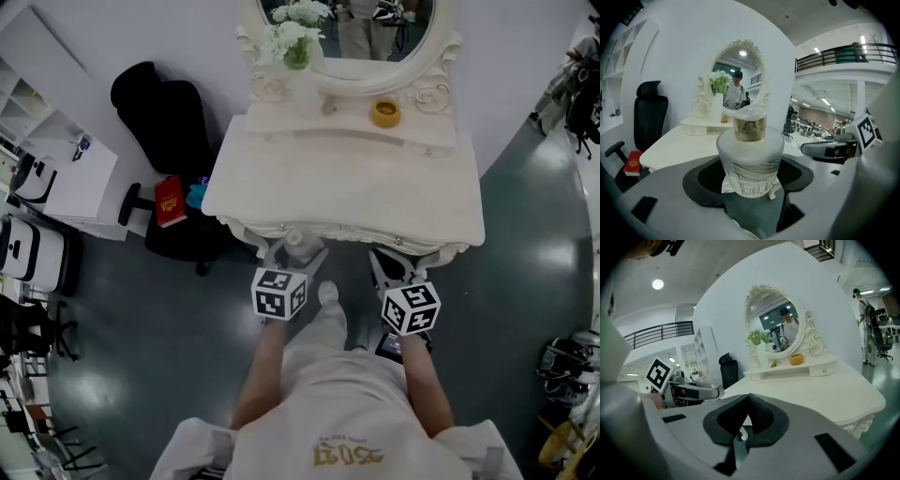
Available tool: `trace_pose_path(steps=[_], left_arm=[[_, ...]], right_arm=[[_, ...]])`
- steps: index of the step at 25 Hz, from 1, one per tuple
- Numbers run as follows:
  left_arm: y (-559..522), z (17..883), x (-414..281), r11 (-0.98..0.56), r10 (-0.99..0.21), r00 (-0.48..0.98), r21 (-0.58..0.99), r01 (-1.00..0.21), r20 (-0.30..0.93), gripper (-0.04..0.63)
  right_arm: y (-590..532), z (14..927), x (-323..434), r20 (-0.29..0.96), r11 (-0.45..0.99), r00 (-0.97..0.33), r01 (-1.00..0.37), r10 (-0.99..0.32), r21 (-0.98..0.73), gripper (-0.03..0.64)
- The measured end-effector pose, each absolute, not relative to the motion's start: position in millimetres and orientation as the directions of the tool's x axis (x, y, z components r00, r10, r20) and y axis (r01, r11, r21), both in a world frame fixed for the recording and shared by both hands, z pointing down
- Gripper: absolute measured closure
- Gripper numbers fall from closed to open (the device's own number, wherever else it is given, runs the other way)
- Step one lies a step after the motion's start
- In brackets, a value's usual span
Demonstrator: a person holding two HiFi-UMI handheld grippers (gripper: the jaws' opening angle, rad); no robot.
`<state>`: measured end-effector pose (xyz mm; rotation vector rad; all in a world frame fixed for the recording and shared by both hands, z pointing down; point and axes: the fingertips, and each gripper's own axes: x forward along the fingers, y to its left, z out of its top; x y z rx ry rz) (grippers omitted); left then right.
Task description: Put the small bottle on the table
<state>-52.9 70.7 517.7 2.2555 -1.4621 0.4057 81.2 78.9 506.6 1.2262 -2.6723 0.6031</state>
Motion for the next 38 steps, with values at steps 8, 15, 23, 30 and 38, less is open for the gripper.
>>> trace_pose_path(steps=[8, 15, 23, 30, 38], left_arm=[[-53, 525, -74, -0.396, -0.770, 0.442, 0.199, -0.897, 0.459, 0.252], [-128, 538, -94, -0.413, -0.741, 0.480, 0.244, -0.877, 0.470, 0.252], [-168, 552, -100, -0.439, -0.714, 0.517, 0.274, -0.856, 0.472, 0.253], [-179, 552, -102, -0.451, -0.708, 0.524, 0.268, -0.852, 0.473, 0.253], [-197, 554, -108, -0.449, -0.712, 0.508, 0.241, -0.860, 0.485, 0.253]], right_arm=[[-38, 514, 61, 0.326, 0.552, -0.617, -0.787, -0.717, -0.276, 0.603], [-106, 518, 40, 0.356, 0.521, -0.582, -0.813, -0.731, -0.259, 0.604], [-141, 514, 48, 0.369, 0.458, -0.501, -0.865, -0.783, -0.204, 0.603], [-156, 506, 49, 0.348, 0.442, -0.486, -0.874, -0.802, -0.204, 0.603], [-175, 513, 45, 0.355, 0.454, -0.500, -0.866, -0.790, -0.211, 0.603]])
